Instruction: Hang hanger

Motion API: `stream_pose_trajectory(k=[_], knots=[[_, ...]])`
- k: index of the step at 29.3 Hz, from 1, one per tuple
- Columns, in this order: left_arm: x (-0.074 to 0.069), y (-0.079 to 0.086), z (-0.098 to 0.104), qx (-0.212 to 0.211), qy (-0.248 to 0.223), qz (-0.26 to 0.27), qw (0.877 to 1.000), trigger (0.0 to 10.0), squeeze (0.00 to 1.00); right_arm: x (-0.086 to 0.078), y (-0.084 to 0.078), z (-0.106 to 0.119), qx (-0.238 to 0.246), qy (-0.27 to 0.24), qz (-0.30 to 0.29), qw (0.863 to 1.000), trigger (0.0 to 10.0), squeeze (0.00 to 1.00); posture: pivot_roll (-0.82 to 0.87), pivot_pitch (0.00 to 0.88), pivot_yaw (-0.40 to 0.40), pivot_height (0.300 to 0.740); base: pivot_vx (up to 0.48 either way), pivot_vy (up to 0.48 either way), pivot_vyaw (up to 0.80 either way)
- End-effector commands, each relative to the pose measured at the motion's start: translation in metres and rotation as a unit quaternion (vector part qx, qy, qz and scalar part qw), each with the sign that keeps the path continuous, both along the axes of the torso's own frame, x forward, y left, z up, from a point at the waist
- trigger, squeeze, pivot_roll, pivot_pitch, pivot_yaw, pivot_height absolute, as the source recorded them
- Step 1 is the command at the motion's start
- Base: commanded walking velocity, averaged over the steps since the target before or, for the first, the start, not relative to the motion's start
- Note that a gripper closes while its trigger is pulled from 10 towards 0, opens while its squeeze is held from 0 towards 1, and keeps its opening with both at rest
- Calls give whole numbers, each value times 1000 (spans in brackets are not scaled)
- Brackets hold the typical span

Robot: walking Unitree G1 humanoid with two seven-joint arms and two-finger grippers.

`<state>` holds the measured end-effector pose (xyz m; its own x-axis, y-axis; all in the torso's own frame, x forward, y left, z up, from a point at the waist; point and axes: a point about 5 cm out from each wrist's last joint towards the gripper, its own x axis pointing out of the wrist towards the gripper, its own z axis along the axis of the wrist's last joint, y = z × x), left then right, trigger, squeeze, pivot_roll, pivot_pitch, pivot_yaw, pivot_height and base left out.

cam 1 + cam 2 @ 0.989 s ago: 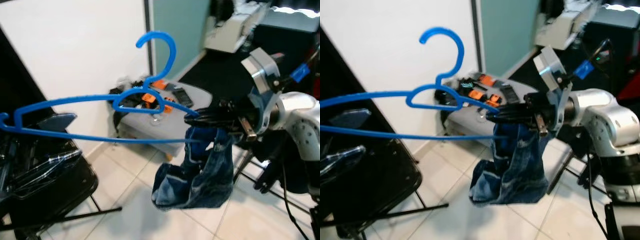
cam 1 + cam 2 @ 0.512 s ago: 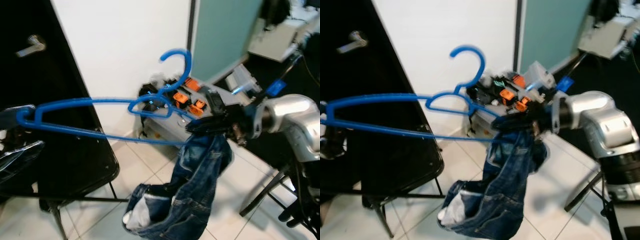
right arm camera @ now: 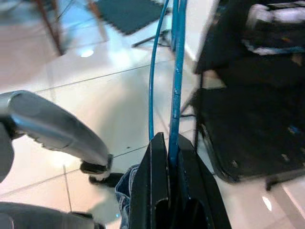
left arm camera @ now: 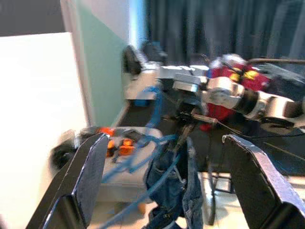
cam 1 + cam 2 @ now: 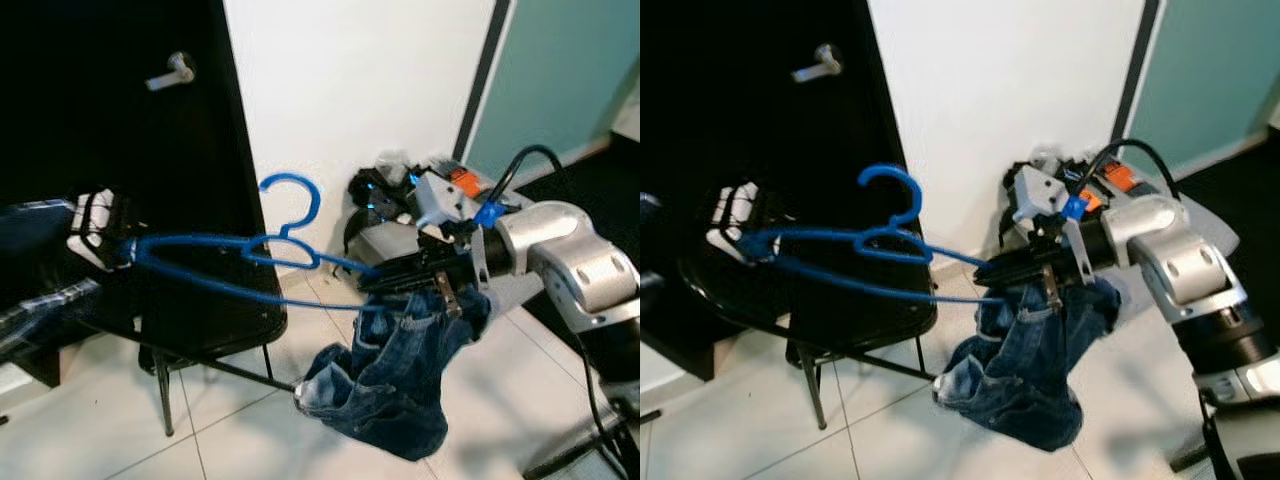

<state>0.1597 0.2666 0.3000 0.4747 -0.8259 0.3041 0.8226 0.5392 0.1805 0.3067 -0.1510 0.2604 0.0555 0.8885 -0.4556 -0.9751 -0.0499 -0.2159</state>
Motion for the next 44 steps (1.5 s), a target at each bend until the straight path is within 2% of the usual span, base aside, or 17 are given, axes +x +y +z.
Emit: stream_pose_trajectory(k=[1, 2, 7, 10, 11, 12, 14, 15, 17, 18, 21, 31, 35, 44], knots=[[4, -11, -7, 12, 7, -14, 1000, 10000, 0, -5, 7, -2, -24, -14, 31, 999, 10000, 0, -83, 44, 5, 740, 0, 0, 769], [8, -20, -13, 26, 19, -29, 999, 10000, 0, -6, 13, -6, -39, -17, 46, 998, 10000, 0, -82, 44, 8, 740, 0, 0, 769], [11, -26, -16, 37, 28, -38, 998, 10000, 0, -6, 17, -8, -48, -21, 55, 997, 10000, 0, -82, 44, 8, 740, 0, 0, 769], [25, -50, -27, 97, 44, -43, 993, 10000, 0, -6, 43, -6, -63, -50, 98, 992, 10000, 0, -83, 39, 8, 740, 0, 0, 769], [25, -50, -27, 97, 44, -43, 993, 10000, 0, -6, 43, -6, -63, -50, 98, 992, 10000, 0, -83, 39, 8, 740, 0, 0, 769], [27, -55, -29, 113, 45, -45, 992, 10000, 0, -5, 51, -5, -66, -60, 110, 990, 10000, 0, -79, 38, 8, 740, 0, 0, 775], [27, -55, -29, 113, 45, -45, 992, 10000, 0, -5, 51, -5, -66, -60, 110, 990, 10000, 0, -79, 38, 8, 740, 0, 0, 775], [28, -59, -31, 123, 45, -47, 990, 10000, 0, -5, 58, -4, -67, -69, 119, 988, 10000, 0, -73, 36, 7, 740, 0, 0, 769], [28, -59, -31, 123, 45, -47, 990, 10000, 0, -5, 58, -4, -67, -69, 119, 988, 10000, 0, -73, 36, 7, 740, 0, 0, 769], [28, -62, -32, 132, 44, -46, 989, 10000, 0, -5, 64, -2, -65, -75, 127, 987, 10000, 0, -67, 37, 3, 740, 0, 0, 769], [30, -64, -33, 126, 37, -34, 991, 10000, 0, -4, 71, 0, -57, -82, 133, 986, 10000, 0, -60, 37, 2, 740, 0, 0, 769], [35, -71, -38, 117, 31, -26, 992, 10000, 0, -3, 72, 3, -54, -88, 134, 986, 10000, 0, -71, 34, -1, 740, 0, 0, 769], [45, -80, -46, 133, 30, -19, 991, 10000, 0, -2, 73, 6, -56, -96, 139, 984, 10000, 0, -75, 34, -1, 740, 0, 0, 769], [48, -83, -48, 141, 27, -12, 990, 10000, 0, 0, 74, 7, -53, -99, 141, 984, 10000, 0, -74, 35, -3, 740, 0, 0, 769]])
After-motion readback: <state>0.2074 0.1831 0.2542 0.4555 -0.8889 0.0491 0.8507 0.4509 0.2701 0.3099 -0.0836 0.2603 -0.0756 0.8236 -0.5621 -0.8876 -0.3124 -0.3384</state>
